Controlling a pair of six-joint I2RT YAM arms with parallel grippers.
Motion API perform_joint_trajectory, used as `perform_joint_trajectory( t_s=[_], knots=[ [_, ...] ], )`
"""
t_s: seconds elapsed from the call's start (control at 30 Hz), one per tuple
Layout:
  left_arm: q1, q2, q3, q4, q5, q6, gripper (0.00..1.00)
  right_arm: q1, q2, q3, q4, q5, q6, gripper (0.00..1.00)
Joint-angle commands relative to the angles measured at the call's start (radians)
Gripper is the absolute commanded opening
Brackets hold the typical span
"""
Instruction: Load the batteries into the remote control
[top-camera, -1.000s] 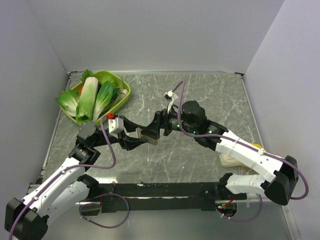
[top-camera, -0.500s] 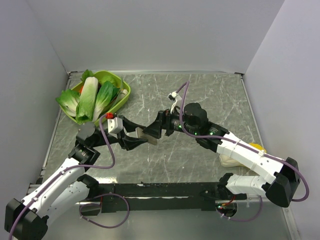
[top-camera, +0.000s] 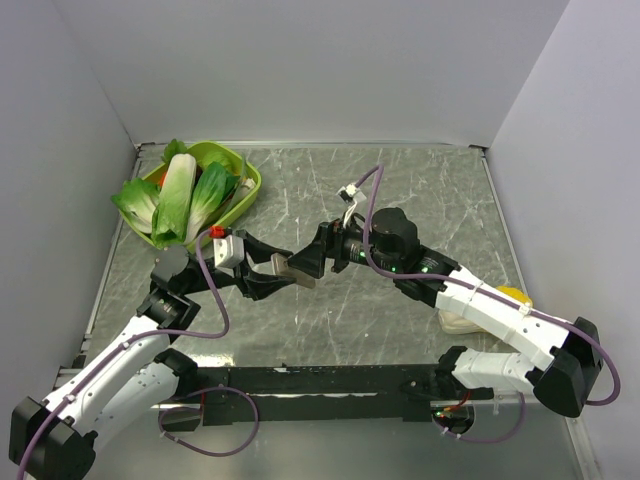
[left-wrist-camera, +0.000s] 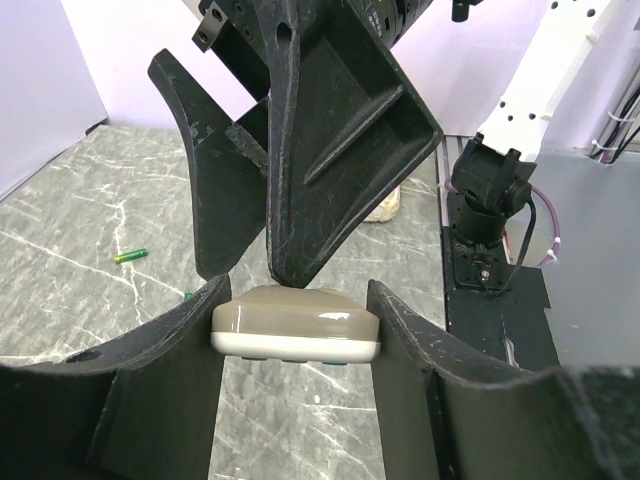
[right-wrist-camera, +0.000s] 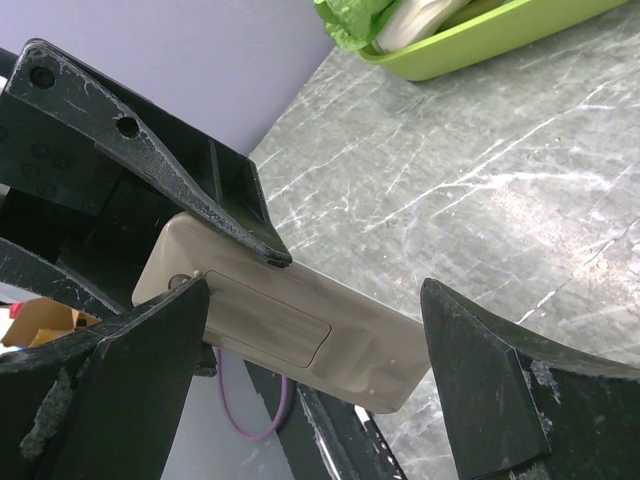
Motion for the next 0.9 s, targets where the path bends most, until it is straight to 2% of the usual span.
perform_joint_trajectory(
  t_s=[0.0,0.43,0.87],
  knots=[
    [-0.004,-0.011,0.026,0.071,0.022,0.000,0.01,-0.007,-0.027,-0.011,0.041,-0.003,-0.011,0.93],
    [-0.004,0.003,0.032,0.059,0.031,0.009,0.01,-0.005,-0.050,-0.024,0.116,-0.007,-0.013,0.94],
    [-0.004,0.003,0.031,0.067,0.029,0.002,0.01,0.003,-0.013,-0.008,0.106,-0.061,-0.025,0.94]
  ],
)
